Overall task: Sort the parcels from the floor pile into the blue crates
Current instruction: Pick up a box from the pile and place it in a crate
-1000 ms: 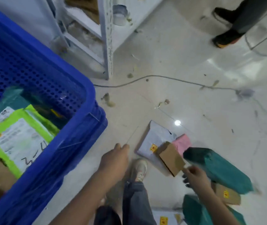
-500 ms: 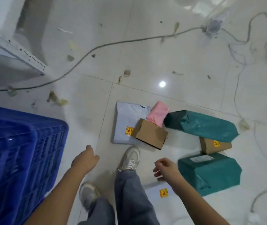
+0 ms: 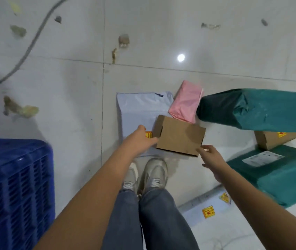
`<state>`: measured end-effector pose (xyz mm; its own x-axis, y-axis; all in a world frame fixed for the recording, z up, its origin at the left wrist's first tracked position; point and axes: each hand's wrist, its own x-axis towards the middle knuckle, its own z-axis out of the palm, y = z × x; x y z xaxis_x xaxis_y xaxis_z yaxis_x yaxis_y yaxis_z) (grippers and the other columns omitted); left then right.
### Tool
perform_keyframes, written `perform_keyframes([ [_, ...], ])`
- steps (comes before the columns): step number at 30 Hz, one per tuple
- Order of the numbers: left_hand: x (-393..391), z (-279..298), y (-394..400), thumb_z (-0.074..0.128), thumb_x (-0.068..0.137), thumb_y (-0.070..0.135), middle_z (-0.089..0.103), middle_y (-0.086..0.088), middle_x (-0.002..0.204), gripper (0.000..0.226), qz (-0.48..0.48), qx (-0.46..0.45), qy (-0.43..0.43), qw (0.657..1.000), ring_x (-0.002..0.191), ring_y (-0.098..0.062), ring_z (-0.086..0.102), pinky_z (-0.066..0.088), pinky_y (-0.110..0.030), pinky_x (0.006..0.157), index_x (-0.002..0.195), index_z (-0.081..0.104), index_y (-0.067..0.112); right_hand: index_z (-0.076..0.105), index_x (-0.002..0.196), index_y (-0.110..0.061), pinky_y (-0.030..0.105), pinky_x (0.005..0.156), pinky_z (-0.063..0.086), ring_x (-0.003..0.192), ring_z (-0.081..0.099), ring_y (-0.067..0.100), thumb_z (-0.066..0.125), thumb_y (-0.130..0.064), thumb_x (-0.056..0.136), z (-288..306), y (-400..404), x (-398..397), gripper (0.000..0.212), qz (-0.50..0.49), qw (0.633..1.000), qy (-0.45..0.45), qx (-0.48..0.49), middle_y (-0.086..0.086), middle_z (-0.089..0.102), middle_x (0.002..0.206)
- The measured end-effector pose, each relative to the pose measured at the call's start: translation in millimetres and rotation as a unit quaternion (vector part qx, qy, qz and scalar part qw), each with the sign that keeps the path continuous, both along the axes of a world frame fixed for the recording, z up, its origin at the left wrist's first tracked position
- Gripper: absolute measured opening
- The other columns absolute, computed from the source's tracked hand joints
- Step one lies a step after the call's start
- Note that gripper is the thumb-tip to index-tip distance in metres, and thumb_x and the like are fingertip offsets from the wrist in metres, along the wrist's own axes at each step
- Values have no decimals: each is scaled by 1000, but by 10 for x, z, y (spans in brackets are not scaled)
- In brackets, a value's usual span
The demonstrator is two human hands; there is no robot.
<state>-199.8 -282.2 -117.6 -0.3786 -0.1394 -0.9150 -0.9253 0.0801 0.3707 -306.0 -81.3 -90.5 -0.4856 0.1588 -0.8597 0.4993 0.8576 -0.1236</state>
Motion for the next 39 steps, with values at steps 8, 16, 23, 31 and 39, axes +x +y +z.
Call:
perform_keyframes([
  [8,-122,-920,511,78,70,32,58,-10,119,64,67,16,24,997,107,-27,58,48,-43,94,117,41,7,39,133,-10,38,88,42,105,50,28,38,-25,94,-784,93,-195,42,52,999,10,-7,12,45,131],
  [16,-86,-509,814,81,61,43,63,5,104,57,125,-26,65,990,95,-19,61,52,-37,82,102,44,26,47,115,-10,43,88,48,95,56,29,43,-34,90,-333,-40,23,35,181,980,74,46,11,48,118],
  [23,88,660,939,71,69,50,61,-3,100,53,98,-307,106,941,89,-26,61,37,-30,57,106,49,18,50,107,-12,34,78,52,86,60,16,50,-29,88,659,-643,416,26,-85,990,26,-107,7,61,102],
  [31,193,1569,860,85,47,24,63,-6,94,66,-34,-439,166,882,84,-29,60,51,-35,67,110,65,19,55,122,-14,28,72,53,102,66,19,68,-37,81,1321,-726,468,49,-198,945,-55,-255,5,68,114],
  [39,468,1884,601,72,73,30,45,-2,129,74,225,-267,170,922,118,-15,41,34,-27,91,139,39,24,45,126,-14,37,77,52,95,57,23,49,-12,86,1651,-538,293,40,-245,926,-107,-265,9,58,110],
])
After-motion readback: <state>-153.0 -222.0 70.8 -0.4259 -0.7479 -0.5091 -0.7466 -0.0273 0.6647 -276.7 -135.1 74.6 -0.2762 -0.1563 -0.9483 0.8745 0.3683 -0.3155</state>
